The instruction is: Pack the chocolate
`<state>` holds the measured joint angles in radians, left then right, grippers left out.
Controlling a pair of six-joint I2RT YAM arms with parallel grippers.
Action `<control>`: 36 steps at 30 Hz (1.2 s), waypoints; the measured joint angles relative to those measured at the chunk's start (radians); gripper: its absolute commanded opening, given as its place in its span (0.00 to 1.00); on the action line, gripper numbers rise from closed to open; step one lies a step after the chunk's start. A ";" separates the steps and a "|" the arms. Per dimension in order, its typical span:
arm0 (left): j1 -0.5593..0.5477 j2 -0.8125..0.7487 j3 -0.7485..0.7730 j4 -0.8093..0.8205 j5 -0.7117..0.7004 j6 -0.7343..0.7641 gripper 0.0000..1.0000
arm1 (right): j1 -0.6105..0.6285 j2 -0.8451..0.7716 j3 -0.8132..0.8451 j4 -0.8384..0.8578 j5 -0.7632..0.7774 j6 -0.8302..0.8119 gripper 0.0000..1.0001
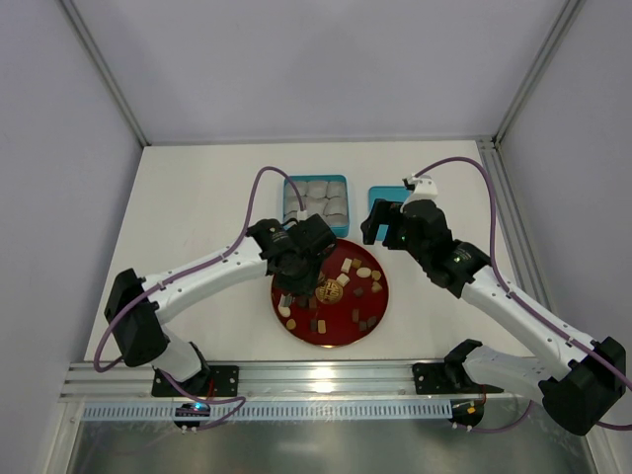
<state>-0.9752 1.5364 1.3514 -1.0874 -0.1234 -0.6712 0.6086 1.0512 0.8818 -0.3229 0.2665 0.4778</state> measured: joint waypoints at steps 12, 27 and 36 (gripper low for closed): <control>0.000 0.019 0.000 0.015 0.000 0.002 0.40 | 0.000 0.000 -0.003 0.000 0.001 0.000 1.00; 0.000 0.019 0.020 -0.001 -0.007 0.003 0.36 | 0.000 0.000 -0.010 0.000 0.001 0.000 1.00; 0.000 0.019 0.052 -0.024 -0.019 0.021 0.34 | 0.000 0.000 -0.011 0.000 0.001 0.000 1.00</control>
<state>-0.9752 1.5555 1.4033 -1.1114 -0.1425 -0.6502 0.6086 1.0508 0.8711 -0.3229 0.2676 0.4778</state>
